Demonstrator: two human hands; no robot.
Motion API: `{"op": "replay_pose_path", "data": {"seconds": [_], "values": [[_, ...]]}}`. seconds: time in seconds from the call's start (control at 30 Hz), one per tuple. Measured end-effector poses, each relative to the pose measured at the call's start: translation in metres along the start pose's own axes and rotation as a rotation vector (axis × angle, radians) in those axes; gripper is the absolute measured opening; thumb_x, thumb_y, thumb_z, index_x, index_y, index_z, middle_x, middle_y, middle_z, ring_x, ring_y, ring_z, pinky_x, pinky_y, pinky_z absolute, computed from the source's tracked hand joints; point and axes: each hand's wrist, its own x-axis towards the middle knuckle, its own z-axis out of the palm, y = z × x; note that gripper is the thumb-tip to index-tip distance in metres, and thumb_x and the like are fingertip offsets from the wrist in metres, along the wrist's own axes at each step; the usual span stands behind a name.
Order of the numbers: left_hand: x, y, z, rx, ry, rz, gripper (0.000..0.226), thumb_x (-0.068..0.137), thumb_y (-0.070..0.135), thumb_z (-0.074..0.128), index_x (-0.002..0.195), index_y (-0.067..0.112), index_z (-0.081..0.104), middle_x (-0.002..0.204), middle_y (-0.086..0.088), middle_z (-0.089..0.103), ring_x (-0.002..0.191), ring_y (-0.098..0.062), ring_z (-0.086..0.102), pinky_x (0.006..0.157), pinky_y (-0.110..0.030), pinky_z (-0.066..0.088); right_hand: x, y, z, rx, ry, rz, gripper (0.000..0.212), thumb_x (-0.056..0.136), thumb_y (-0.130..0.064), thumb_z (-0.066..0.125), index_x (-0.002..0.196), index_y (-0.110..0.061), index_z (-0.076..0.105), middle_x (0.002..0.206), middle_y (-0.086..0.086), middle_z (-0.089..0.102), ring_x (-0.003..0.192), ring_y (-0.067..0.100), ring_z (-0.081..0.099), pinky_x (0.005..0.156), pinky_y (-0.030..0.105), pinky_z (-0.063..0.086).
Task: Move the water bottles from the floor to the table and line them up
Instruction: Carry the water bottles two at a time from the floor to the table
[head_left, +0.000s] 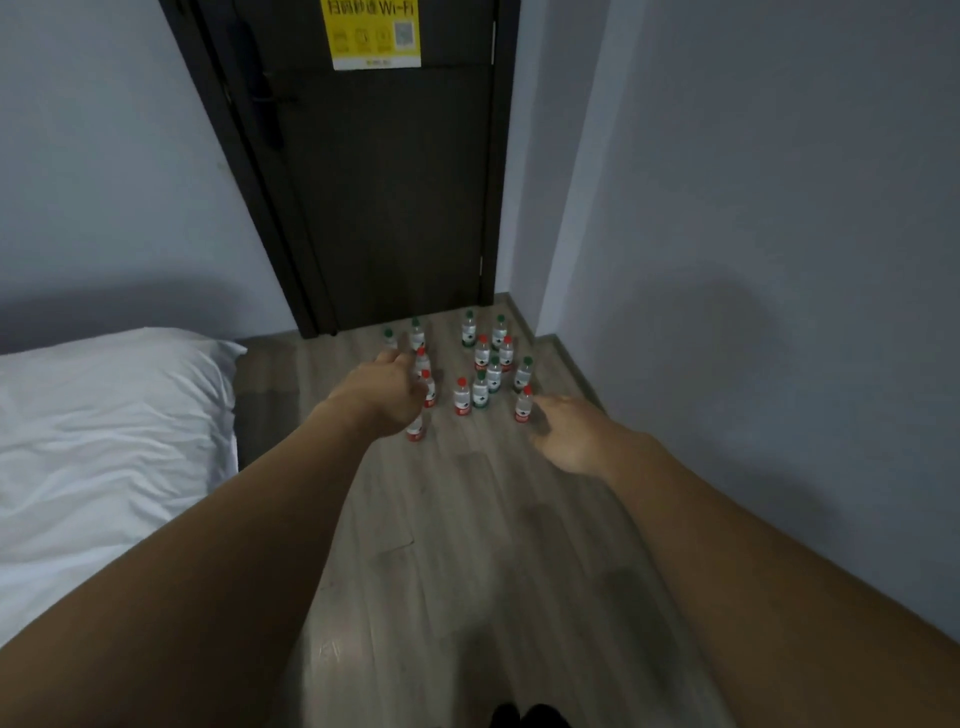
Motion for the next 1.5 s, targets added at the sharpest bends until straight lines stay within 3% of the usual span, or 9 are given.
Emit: {"op": "replay_pose_path", "data": {"seconds": [0.27,0.5,0.73,0.97,1.1,1.3,1.4,1.5], "values": [[0.14,-0.02,-0.006,0.016,-0.072,-0.025,0.055,0.103,0.034,0.042,0.152,0.012,0.03,0.154,-0.014,0.035,0.134,-0.034,0.042,0.109,-0.043,0.037,0.148,0.023,-0.021,0.015,-0.054,0.028,0.032,0.092,-0.025,0.05,0.124,-0.021,0.055,0.12,0.003,0.059,0.102,0.022,0.057,0.092,0.039,0.048],[0.265,-0.031,-0.015,0.029,-0.107,-0.04,0.054,0.102,0.035,0.044,0.15,0.013,0.033,0.153,-0.013,0.039,0.134,-0.033,0.043,0.109,-0.044,0.038,0.264,0.039,-0.037,0.071,-0.106,0.025,0.033,0.09,-0.021,0.05,0.123,-0.017,0.054,0.12,0.003,0.057,0.107,0.026,0.057,0.094,0.041,0.047],[0.367,-0.057,-0.007,0.022,-0.182,0.0,0.057,0.102,0.035,0.044,0.153,0.013,0.029,0.158,-0.011,0.032,0.137,-0.035,0.039,0.111,-0.044,0.036,0.359,0.048,-0.045,0.141,-0.151,0.117,0.046,0.094,-0.031,0.05,0.138,-0.027,0.04,0.127,0.003,0.055,0.108,0.024,0.056,0.096,0.04,0.046],[0.477,-0.128,0.002,-0.004,-0.24,0.01,0.056,0.102,0.031,0.046,0.152,0.01,0.032,0.155,-0.014,0.036,0.135,-0.035,0.042,0.111,-0.043,0.037,0.472,0.025,-0.02,0.154,-0.207,0.198,0.049,0.095,-0.025,0.048,0.143,-0.02,0.038,0.133,0.007,0.053,0.116,0.027,0.053,0.099,0.043,0.045],[0.544,-0.176,0.06,-0.059,-0.297,0.0,0.056,0.1,0.029,0.048,0.151,0.009,0.033,0.152,-0.017,0.038,0.134,-0.036,0.042,0.11,-0.042,0.037,0.558,0.026,0.033,0.144,-0.268,0.241,0.052,0.096,-0.026,0.047,0.146,-0.019,0.034,0.137,0.01,0.051,0.12,0.029,0.051,0.1,0.04,0.044],[0.607,-0.24,0.223,0.008,-0.438,-0.024,0.062,0.098,0.037,0.049,0.151,0.01,0.032,0.15,-0.015,0.042,0.133,-0.034,0.045,0.111,-0.041,0.036,0.676,0.076,0.172,0.09,-0.334,0.25,0.059,0.096,-0.028,0.047,0.15,-0.016,0.025,0.149,0.009,0.038,0.131,0.029,0.042,0.108,0.042,0.037],[0.634,-0.267,0.319,0.084,-0.479,-0.021,0.067,0.098,0.046,0.046,0.153,0.012,0.029,0.154,-0.012,0.039,0.139,-0.03,0.039,0.117,-0.044,0.028,0.73,0.117,0.256,0.045,-0.255,0.28,0.056,0.094,-0.028,0.051,0.145,-0.018,0.03,0.143,0.012,0.043,0.124,0.032,0.048,0.101,0.042,0.041],[0.654,-0.287,0.413,0.114,-0.511,-0.019,0.065,0.098,0.048,0.044,0.152,0.014,0.03,0.155,-0.01,0.037,0.139,-0.031,0.038,0.116,-0.047,0.03,0.77,0.158,0.341,0.04,-0.183,0.32,0.058,0.092,-0.025,0.054,0.144,-0.02,0.029,0.14,0.013,0.04,0.121,0.034,0.049,0.097,0.041,0.041]]}}
